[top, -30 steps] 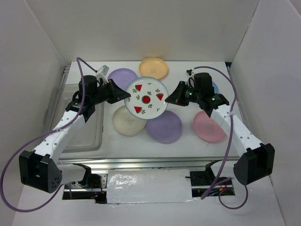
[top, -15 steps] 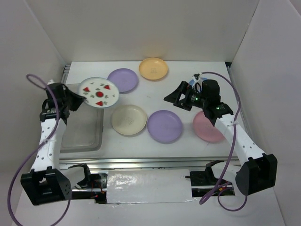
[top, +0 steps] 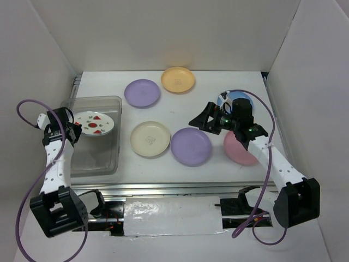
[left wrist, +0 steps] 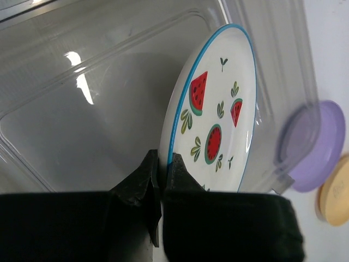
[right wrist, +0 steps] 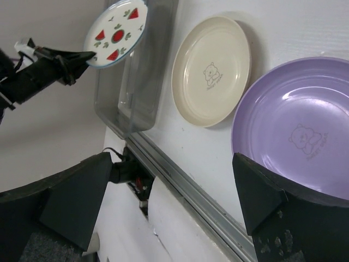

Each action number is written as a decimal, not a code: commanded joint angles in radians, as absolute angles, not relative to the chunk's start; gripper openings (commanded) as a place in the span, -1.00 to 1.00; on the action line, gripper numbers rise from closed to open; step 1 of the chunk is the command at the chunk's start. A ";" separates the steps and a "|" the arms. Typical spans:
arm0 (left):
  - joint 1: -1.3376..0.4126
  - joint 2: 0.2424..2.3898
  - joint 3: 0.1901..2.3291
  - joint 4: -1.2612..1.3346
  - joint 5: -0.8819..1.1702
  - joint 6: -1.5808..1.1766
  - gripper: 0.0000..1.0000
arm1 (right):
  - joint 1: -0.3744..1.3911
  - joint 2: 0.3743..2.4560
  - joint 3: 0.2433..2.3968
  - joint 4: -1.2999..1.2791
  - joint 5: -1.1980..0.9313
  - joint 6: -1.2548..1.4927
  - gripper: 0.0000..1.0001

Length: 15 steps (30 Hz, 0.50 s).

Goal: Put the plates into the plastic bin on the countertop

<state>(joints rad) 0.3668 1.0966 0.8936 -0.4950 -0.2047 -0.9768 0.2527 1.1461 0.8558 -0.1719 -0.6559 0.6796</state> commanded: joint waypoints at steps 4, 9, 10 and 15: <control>0.385 1.196 0.922 -0.278 -0.157 -1.040 -1.00 | 0.247 1.082 0.838 -0.135 -0.712 0.618 1.00; 0.388 1.255 0.937 -0.273 -0.176 -1.039 -0.89 | 0.255 1.054 0.812 -0.115 -0.726 0.618 1.00; 0.390 1.267 0.936 -0.270 -0.181 -1.037 -0.86 | 0.258 1.052 0.805 -0.114 -0.727 0.621 1.00; 0.416 1.341 0.939 -0.255 -0.169 -1.020 -0.78 | 0.278 1.052 0.785 -0.091 -0.727 0.627 1.00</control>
<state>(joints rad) 0.3954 1.3186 0.8921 -0.3855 -0.1829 -0.9993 0.2584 1.0702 0.7979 -0.1528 -0.7090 0.6376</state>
